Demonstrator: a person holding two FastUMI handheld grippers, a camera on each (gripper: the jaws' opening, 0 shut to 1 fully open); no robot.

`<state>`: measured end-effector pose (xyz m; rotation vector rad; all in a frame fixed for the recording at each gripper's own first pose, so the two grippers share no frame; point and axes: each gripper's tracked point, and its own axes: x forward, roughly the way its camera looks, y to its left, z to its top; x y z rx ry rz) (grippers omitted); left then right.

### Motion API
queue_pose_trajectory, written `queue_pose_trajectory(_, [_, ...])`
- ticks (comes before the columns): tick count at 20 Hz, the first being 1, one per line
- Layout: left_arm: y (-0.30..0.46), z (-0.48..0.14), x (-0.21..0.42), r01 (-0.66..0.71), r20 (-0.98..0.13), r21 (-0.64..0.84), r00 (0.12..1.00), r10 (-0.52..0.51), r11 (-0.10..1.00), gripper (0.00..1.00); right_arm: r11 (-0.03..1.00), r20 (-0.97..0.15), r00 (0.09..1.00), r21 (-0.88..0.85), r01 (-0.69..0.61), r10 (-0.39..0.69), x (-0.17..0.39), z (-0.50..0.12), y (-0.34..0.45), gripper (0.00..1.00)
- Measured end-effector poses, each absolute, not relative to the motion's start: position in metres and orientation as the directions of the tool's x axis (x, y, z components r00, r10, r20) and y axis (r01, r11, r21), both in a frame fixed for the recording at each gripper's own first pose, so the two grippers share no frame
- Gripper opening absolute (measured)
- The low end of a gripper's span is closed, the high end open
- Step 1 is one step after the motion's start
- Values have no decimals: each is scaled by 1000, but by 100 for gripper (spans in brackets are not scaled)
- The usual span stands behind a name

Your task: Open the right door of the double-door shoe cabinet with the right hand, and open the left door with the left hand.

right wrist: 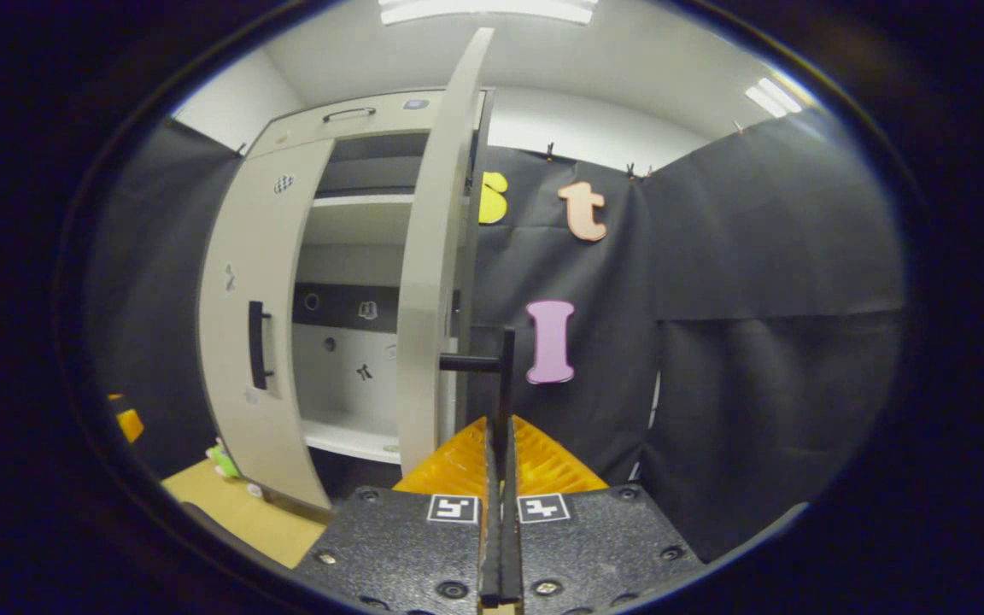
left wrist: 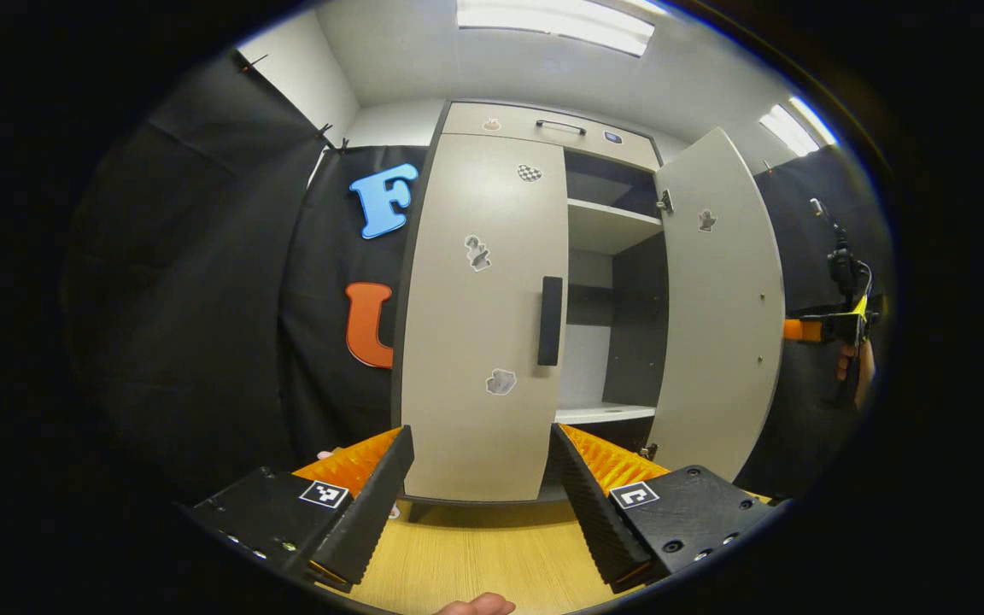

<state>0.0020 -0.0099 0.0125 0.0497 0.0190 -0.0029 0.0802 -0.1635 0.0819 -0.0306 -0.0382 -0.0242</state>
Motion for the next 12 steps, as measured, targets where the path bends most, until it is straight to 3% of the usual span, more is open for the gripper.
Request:
queue_pose_trajectory(7, [-21,10,-4,33,-27,89,999,-30,995,95,999,44,999,-48,12,-10,85,83,-165,4])
queue_pose_trajectory(12, [-18,7,-8,17,-23,89,1000,-15,996,95,994,76,995,-89,70,-63,23,59,-147,4])
